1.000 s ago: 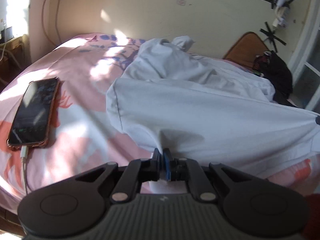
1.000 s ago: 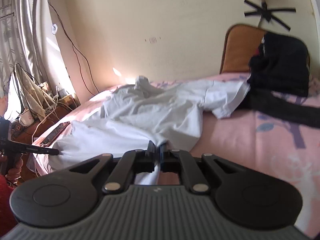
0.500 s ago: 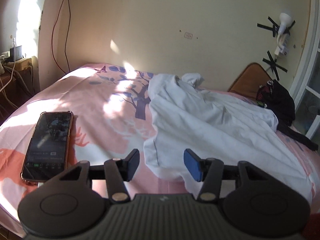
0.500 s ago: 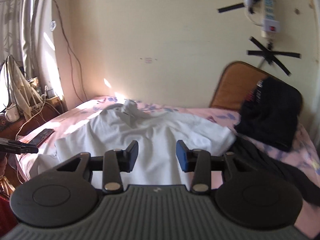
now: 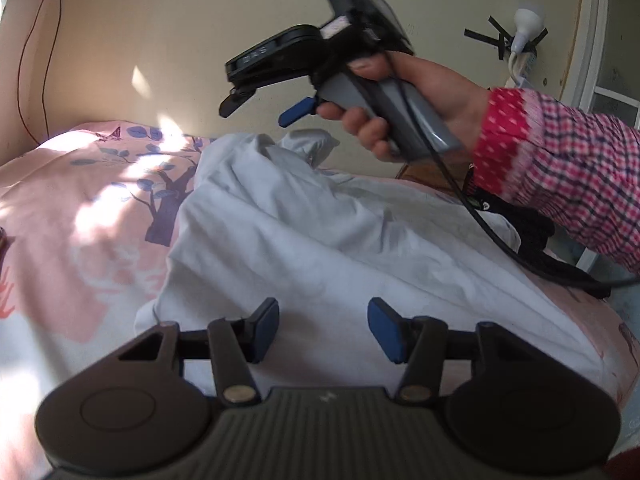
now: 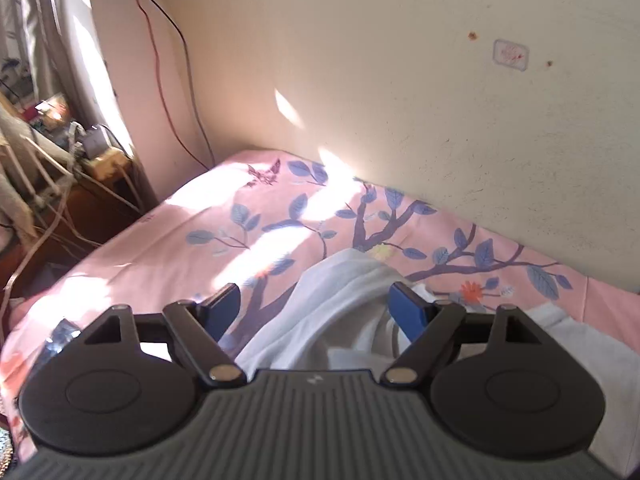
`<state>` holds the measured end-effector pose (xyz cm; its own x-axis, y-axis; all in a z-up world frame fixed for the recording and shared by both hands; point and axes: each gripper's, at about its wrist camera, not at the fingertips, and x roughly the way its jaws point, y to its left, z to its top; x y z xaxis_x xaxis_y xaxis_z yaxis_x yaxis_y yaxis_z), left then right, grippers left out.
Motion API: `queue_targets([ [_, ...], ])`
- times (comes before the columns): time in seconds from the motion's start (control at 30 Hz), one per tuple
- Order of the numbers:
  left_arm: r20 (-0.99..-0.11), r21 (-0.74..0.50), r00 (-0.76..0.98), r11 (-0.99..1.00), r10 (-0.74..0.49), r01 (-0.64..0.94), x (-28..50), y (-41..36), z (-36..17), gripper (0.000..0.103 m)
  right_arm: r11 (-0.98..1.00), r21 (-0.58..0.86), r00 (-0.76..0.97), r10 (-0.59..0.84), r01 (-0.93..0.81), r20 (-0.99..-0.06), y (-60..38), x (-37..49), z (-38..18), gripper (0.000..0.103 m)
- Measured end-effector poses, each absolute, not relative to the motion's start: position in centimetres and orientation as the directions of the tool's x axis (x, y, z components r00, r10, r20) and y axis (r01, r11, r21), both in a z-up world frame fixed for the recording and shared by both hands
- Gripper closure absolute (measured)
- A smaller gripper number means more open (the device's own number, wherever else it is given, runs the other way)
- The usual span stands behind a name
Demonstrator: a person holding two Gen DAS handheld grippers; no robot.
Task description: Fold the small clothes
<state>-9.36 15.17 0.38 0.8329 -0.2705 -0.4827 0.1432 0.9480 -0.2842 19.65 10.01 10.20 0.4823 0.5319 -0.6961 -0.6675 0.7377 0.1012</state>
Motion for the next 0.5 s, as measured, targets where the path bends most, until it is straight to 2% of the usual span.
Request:
queue_targets([
  [0.1,-0.492,-0.287,0.826,0.947,-0.275,0.145,-9.4,15.4,0.0,0.055,0.779,-0.001,0.472,0.379,-0.627,-0.796,13.6,22.8,6.0,0.02],
  [0.13,-0.489,-0.292,0.827,0.945,-0.278,0.145,-9.4,15.5,-0.1,0.054,0.79,-0.008,0.455,0.345,-0.613,-0.821,13.9,23.5,4.6,0.025],
  [0.2,-0.497,-0.293,0.822,0.945,-0.279,0.144,-9.3,15.5,-0.3,0.054,0.772,0.014,0.409,0.352,-0.636,-0.841,14.2,23.7,2.9,0.054],
  [0.23,-0.497,-0.29,0.822,0.946,-0.28,0.147,-9.3,15.5,-0.3,0.054,0.757,0.001,0.433,0.375,-0.653,-0.819,14.0,22.9,3.1,0.075],
  [0.27,-0.496,-0.289,0.821,0.945,-0.282,0.15,-9.3,15.5,-0.3,0.054,0.729,0.011,0.429,0.416,-0.685,-0.802,13.6,22.1,3.9,0.079],
  [0.33,-0.499,-0.285,0.818,0.946,-0.286,0.157,-9.1,15.4,-0.3,0.054,0.696,0.103,0.427,0.543,-0.71,-0.723,11.5,20.6,6.8,0.079],
  [0.43,-0.485,-0.274,0.822,0.945,-0.298,0.181,-9.4,15.2,-0.2,0.053,0.587,0.262,0.42,0.765,-0.766,-0.488,3.7,18.5,12.7,0.079],
  [0.5,-0.458,-0.263,0.831,0.941,-0.316,0.213,-9.9,15.0,0.0,0.051,0.557,0.295,0.466,0.823,-0.777,-0.325,-3.9,16.5,15.1,0.078],
])
